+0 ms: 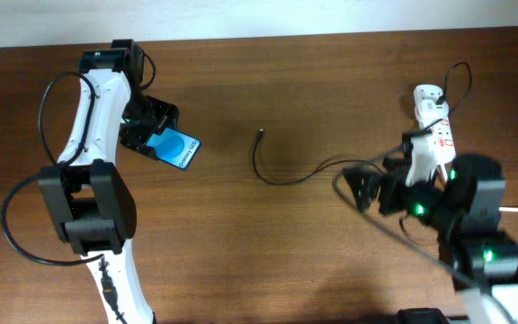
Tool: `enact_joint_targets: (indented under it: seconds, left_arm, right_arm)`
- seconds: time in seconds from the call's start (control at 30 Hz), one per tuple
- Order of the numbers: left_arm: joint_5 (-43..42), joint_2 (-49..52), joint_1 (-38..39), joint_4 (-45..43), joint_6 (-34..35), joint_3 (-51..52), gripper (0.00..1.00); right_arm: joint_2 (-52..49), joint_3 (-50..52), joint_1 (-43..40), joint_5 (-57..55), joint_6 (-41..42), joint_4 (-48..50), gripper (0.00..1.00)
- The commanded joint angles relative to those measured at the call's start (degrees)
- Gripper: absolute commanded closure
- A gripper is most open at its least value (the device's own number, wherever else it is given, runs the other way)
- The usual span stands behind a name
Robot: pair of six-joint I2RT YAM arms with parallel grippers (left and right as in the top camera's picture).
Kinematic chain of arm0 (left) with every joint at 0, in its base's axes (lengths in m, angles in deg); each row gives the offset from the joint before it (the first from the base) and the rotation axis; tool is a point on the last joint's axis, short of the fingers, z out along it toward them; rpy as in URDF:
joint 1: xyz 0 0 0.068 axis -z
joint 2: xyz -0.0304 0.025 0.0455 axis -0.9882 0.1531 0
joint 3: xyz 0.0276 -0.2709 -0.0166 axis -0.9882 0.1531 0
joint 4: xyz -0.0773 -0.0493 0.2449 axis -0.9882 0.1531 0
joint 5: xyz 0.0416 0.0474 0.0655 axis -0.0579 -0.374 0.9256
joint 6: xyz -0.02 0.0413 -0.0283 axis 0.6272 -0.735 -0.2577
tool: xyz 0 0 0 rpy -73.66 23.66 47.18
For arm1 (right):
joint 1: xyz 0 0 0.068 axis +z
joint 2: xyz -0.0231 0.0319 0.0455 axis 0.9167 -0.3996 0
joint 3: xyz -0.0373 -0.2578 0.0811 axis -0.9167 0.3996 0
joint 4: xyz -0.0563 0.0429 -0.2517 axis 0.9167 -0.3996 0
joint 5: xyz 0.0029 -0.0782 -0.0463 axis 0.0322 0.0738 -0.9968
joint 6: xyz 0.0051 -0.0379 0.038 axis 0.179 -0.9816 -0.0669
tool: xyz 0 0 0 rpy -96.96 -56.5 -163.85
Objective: Plug charger to phone and switch on socket
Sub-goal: 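Move the right gripper to the black cable's USB-C end and grasp it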
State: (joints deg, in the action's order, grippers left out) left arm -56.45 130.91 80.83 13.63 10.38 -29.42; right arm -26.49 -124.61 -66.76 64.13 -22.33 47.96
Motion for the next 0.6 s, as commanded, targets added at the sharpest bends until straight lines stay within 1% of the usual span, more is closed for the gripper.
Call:
enact_joint_targets:
  seconds: [0.0, 0.03, 0.07, 0.1, 0.13, 0.2, 0.23, 0.27, 0.3, 0.33, 0.4, 0.47, 0.57]
  left_arm:
    - [0.4, -0.3, -0.2, 0.0, 0.6, -1.3, 1.00]
    - [0.3, -0.3, -0.2, 0.0, 0.6, -1.3, 1.00]
    - [0.2, -0.3, -0.2, 0.0, 0.7, -1.3, 1.00]
    - [0.2, -0.3, -0.2, 0.0, 0.8, -1.3, 1.00]
    - [0.2, -0.3, -0.2, 0.0, 0.8, -1.3, 1.00]
    - [0.2, -0.3, -0.2, 0.0, 0.8, -1.3, 1.00]
    - [0.2, -0.3, -0.2, 0.0, 0.8, -1.3, 1.00]
    - [0.2, -0.3, -0.2, 0.0, 0.8, -1.3, 1.00]
    - [0.2, -0.3, -0.2, 0.0, 0.8, -1.3, 1.00]
    - [0.2, -0.3, -0.2, 0.0, 0.8, -1.3, 1.00]
    - [0.2, -0.3, -0.2, 0.0, 0.8, -1.3, 1.00]
    - [0.2, -0.3, -0.2, 0.0, 0.8, -1.3, 1.00]
    - [0.2, -0.3, -0.2, 0.0, 0.8, -1.3, 1.00]
  right_arm:
    - [-16.2, -20.4, 0.3, 1.0, 0.0, -14.1, 0.02]
    - [-19.9, -22.9, 0.3, 0.5, 0.0, -13.2, 0.02]
    - [-22.0, -23.0, 0.3, 1.4, 2.1, -9.3, 0.02]
    - [-26.1, -23.0, 0.4, 5.2, 6.1, -3.2, 0.02]
    - [-28.7, -23.0, 1.1, 6.2, 8.3, -0.3, 0.08]
    - [-38.0, -23.3, 5.1, 6.1, 19.5, 8.5, 0.19]
    - [-41.7, -24.4, 7.0, 5.0, 22.4, 9.8, 0.22]
    - [-46.9, -27.5, 8.9, 4.7, 23.8, 9.6, 0.24]
    - [-54.1, -33.5, 11.3, 4.6, 25.2, 7.1, 0.27]
    - [-58.8, -37.9, 12.8, 4.6, 25.4, 5.2, 0.33]
    - [-67.5, -45.0, 15.1, 4.4, 29.0, 3.6, 0.38]
    - [-70.9, -45.6, 16.1, 3.1, 31.8, 4.7, 0.44]
    - [-74.4, -45.6, 17.3, 1.6, 31.7, 5.2, 0.45]
